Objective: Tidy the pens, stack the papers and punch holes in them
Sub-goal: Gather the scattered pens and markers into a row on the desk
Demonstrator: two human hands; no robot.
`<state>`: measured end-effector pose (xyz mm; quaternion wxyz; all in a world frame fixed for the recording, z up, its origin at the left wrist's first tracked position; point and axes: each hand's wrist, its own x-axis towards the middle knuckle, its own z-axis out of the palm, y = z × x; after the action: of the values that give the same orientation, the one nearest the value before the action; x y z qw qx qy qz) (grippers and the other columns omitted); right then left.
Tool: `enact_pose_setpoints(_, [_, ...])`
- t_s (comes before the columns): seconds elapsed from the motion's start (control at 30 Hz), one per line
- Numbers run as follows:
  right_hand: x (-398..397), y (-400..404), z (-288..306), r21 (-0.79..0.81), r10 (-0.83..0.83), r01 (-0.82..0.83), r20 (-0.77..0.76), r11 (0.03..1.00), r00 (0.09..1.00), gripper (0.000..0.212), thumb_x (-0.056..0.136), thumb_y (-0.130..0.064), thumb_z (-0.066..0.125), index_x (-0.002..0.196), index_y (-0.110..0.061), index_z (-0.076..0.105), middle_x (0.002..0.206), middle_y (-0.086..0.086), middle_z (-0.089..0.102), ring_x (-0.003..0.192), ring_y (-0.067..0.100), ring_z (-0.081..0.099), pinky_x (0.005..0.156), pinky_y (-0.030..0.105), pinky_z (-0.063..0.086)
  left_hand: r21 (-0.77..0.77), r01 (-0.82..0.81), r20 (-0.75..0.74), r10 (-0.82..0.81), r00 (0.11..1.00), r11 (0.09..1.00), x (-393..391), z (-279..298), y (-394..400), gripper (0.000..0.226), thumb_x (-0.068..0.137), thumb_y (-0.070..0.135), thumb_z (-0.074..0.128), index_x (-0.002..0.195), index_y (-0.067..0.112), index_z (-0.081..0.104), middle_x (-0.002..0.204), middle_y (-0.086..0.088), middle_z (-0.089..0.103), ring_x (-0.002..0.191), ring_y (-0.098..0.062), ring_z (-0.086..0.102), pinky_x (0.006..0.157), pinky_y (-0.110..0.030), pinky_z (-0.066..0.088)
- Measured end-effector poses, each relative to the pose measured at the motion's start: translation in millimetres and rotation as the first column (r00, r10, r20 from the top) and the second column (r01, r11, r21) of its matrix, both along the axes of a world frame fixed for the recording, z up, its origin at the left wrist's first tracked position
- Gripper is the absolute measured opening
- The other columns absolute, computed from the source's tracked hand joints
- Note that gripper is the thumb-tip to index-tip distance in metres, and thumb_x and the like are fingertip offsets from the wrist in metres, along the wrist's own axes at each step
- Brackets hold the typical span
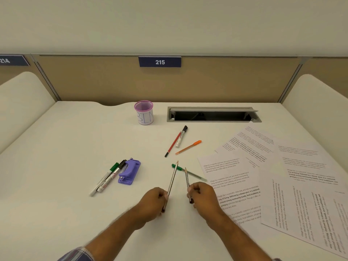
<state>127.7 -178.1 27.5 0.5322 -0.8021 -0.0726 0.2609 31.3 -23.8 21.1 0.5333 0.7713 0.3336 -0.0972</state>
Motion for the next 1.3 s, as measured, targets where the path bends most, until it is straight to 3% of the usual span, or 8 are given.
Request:
enact_pose_setpoints(0.17, [-12.9, 12.0, 8.9, 0.143, 0.028, -0.008, -0.138, 0.990, 0.990, 0.010, 0.093, -0.009, 0.059, 0.095, -0.006, 0.067, 0.077, 0.008, 0.069, 0.062, 0.012, 0.059, 0.059, 0.025, 0.052, -0.156, -0.018, 0.074, 0.030, 0.997, 0.988, 1.0, 12.5, -20.3, 0.015, 0.102, 0.020, 0.048, 0.093, 0.016, 0.059, 0.083, -0.003, 0.063, 0.069, -0.014, 0.062, 0.061, -0.020, 0.052])
enact_pose_setpoints(0.3, [-16.4, 16.5, 9.2, 0.163, 0.029, -0.008, -0.125, 0.987, 0.992, 0.012, 0.091, -0.012, 0.063, 0.101, -0.014, 0.069, 0.084, 0.009, 0.073, 0.065, 0.012, 0.063, 0.060, 0.021, 0.055, -0.205, -0.037, 0.136, 0.066, 0.988, 0.978, 2.0, 18.2, -26.6, 0.010, 0.102, 0.021, 0.051, 0.100, 0.013, 0.057, 0.083, -0.003, 0.067, 0.065, -0.011, 0.064, 0.062, -0.022, 0.053])
enact_pose_setpoints(0.47, [-17.0, 14.1, 8.3, 0.188, 0.088, -0.064, -0.120, 0.980, 0.989, 0.008, 0.088, -0.011, 0.067, 0.093, -0.015, 0.073, 0.070, 0.002, 0.073, 0.061, 0.009, 0.067, 0.062, 0.024, 0.057, -0.203, -0.044, 0.171, 0.080, 0.982, 0.978, 0.0, 22.1, -23.5, 0.013, 0.094, 0.009, 0.057, 0.105, 0.016, 0.060, 0.073, 0.000, 0.066, 0.063, -0.010, 0.067, 0.065, -0.025, 0.058])
enact_pose_setpoints(0.73, [-15.3, 16.3, 11.5, 0.062, 0.064, -0.071, 0.112, 0.996, 0.992, 0.019, 0.082, -0.003, 0.067, 0.089, -0.020, 0.074, 0.065, 0.008, 0.070, 0.060, 0.026, 0.069, 0.056, 0.032, 0.060, -0.356, -0.119, 0.115, 0.170, 0.979, 0.927, 11.7, 28.9, -29.8, 0.020, 0.098, 0.023, 0.048, 0.106, 0.011, 0.061, 0.082, -0.009, 0.073, 0.071, -0.022, 0.074, 0.067, -0.029, 0.059])
enact_pose_setpoints(0.87, [-13.0, 18.4, 11.6, 0.043, 0.024, -0.033, 0.198, 0.999, 0.980, 0.009, 0.082, -0.007, 0.069, 0.080, -0.016, 0.069, 0.062, 0.004, 0.067, 0.056, 0.021, 0.065, 0.055, 0.034, 0.060, -0.286, -0.136, 0.143, 0.183, 0.973, 0.948, 17.7, 33.2, -32.7, 0.037, 0.103, 0.036, 0.047, 0.094, 0.008, 0.070, 0.073, -0.006, 0.074, 0.066, -0.021, 0.074, 0.062, -0.026, 0.058])
enact_pose_setpoints(1.07, [-2.8, 15.4, 9.5, 0.067, 0.112, -0.128, 0.204, 0.990, 0.972, 0.009, 0.080, -0.006, 0.071, 0.088, -0.011, 0.073, 0.076, 0.006, 0.072, 0.067, 0.025, 0.072, 0.062, 0.042, 0.062, -0.218, -0.197, 0.127, 0.228, 0.965, 0.956, 29.3, 41.1, -39.8, 0.033, 0.105, 0.026, 0.044, 0.089, 0.010, 0.068, 0.074, -0.007, 0.073, 0.064, -0.018, 0.074, 0.061, -0.025, 0.060])
enact_pose_setpoints(1.2, [7.7, 5.1, 6.6, 0.086, 0.222, -0.241, 0.186, 0.967, 0.957, 0.020, 0.082, -0.015, 0.073, 0.101, -0.020, 0.074, 0.085, 0.002, 0.073, 0.072, 0.021, 0.070, 0.068, 0.035, 0.063, -0.153, -0.267, 0.108, 0.285, 0.952, 0.952, 33.3, 37.1, -46.5, 0.030, 0.106, 0.019, 0.037, 0.094, 0.009, 0.062, 0.077, -0.009, 0.068, 0.058, -0.015, 0.069, 0.054, -0.019, 0.052])
enact_pose_setpoints(1.3, [17.1, -1.4, 3.6, 0.087, 0.222, -0.243, 0.195, 0.966, 0.955, 0.012, 0.080, -0.028, 0.076, 0.092, -0.027, 0.073, 0.080, -0.005, 0.072, 0.070, 0.012, 0.064, 0.070, 0.029, 0.059, -0.161, -0.340, 0.099, 0.358, 0.928, 0.927, 33.2, 31.0, -47.2, 0.025, 0.103, 0.008, 0.036, 0.105, 0.014, 0.061, 0.081, -0.008, 0.063, 0.062, -0.014, 0.057, 0.053, -0.020, 0.047])
